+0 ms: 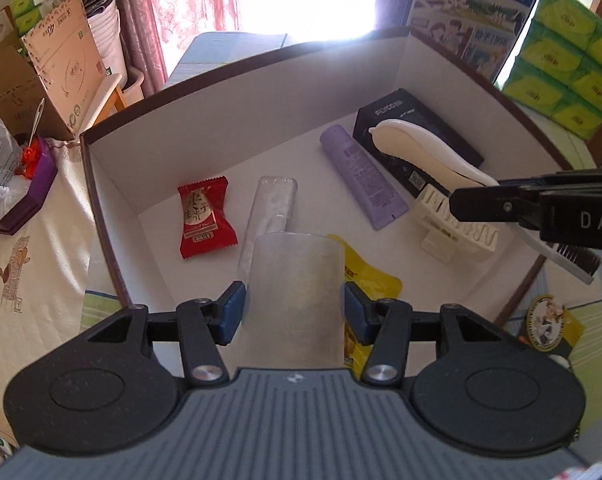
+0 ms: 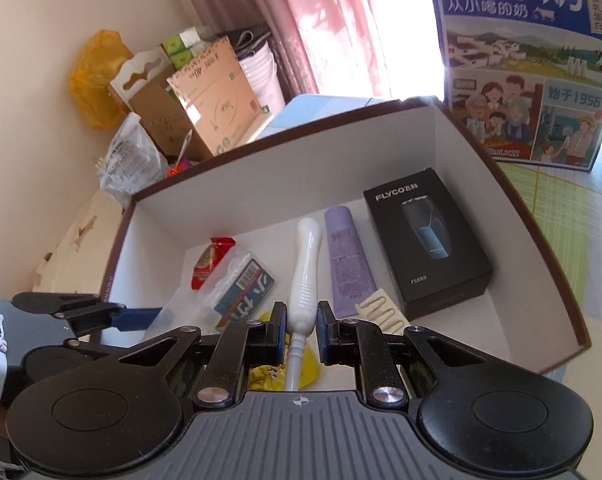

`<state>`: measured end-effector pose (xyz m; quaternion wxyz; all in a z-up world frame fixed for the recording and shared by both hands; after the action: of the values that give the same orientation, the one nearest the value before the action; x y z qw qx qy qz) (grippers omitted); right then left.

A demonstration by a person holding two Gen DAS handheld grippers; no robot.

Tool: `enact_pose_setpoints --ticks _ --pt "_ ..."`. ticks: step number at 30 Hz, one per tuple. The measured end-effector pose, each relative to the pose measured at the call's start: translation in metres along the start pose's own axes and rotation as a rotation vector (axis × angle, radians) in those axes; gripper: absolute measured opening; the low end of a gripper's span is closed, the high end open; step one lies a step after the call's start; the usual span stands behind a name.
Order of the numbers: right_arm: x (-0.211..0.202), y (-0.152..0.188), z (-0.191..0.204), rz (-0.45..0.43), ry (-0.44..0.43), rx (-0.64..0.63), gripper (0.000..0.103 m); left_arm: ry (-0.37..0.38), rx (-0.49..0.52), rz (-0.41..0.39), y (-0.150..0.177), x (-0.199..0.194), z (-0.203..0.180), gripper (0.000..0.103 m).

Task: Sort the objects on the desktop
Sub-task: 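Lower the clear cup into the brown box and open the left gripper while the right releases the toothbrush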

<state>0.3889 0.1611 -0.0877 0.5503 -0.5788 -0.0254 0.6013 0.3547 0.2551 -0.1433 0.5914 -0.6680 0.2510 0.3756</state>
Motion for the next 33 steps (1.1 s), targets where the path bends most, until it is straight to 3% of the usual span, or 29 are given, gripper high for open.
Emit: enact_pose_setpoints --ticks 7,11,17,20,31,32,33 --pt "0.022 0.003 -0.002 0.028 0.021 -0.027 0.012 -0.021 0.024 0.011 -0.002 0.018 0.004 0.049" --pt "0.034 0.003 -0.001 0.042 0.029 -0.045 0.012 -0.013 0.021 -0.003 -0.008 0.018 0.006 0.056" --pt "0.048 0.003 0.003 0.061 0.037 -0.078 0.012 -0.029 0.022 -0.031 -0.021 0.017 0.013 0.058" --pt "0.055 0.003 0.004 0.068 0.047 -0.083 0.012 -0.059 0.029 -0.052 -0.027 0.016 0.019 0.067" --pt "0.072 0.004 0.007 0.080 0.084 -0.166 0.013 -0.068 0.012 -0.065 -0.031 0.013 0.033 0.067" --pt "0.072 0.005 0.007 0.081 0.083 -0.174 0.015 -0.067 0.010 -0.065 -0.031 0.012 0.033 0.067" --pt "0.071 0.006 0.007 0.081 0.085 -0.183 0.024 -0.067 0.008 -0.065 -0.031 0.012 0.034 0.067"
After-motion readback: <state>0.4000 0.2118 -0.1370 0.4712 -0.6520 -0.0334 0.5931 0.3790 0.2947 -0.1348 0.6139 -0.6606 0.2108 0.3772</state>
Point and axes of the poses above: each gripper's, at about its wrist camera, not at the fingertips, and x roughly the way its jaws point, z to its left, y to its underside, the point moved 10 cm from there along x, roughly the way its jaws point, and after that the axes turned 8 degrees about -z, right-handed, at the moved point
